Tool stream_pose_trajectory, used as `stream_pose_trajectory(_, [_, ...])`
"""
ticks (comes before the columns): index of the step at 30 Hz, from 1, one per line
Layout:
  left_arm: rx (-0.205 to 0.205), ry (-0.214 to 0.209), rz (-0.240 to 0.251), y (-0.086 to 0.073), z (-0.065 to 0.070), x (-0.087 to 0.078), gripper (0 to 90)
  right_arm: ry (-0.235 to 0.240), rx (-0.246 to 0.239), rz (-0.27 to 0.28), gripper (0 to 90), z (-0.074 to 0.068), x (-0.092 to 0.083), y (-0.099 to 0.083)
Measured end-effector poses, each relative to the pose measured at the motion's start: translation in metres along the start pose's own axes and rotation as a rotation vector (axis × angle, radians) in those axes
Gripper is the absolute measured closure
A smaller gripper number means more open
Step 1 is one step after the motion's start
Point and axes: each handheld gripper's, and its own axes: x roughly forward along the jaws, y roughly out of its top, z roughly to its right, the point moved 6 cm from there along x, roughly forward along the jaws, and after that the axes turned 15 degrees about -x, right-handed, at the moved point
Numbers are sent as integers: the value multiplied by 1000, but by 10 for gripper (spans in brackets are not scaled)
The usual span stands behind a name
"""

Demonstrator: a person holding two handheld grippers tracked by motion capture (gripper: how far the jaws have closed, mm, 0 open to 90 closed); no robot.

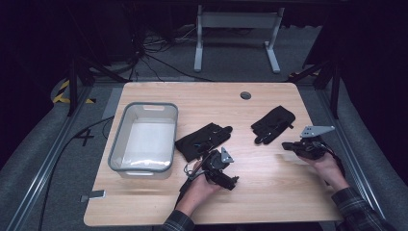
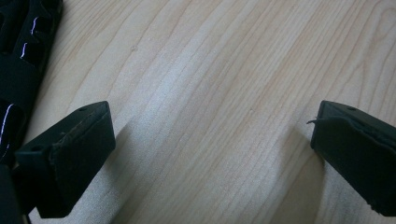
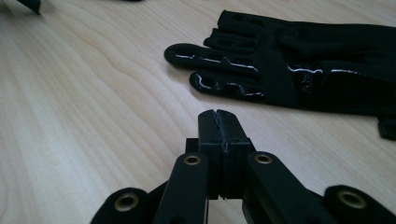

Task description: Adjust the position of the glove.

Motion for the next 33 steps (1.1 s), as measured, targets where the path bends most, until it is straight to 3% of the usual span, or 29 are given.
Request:
stream_pose_trajectory(12, [1, -3, -2, 0, 0, 0, 1, -47, 3, -3, 900, 36, 17, 13])
stream_pose_trajectory(22, [4, -6, -4, 0, 0, 0, 1, -89, 17, -34, 900, 66, 35, 10])
stream_pose_trajectory(33, [4, -6, -5, 0, 0, 0, 1, -77, 27, -88, 900, 69, 47, 1])
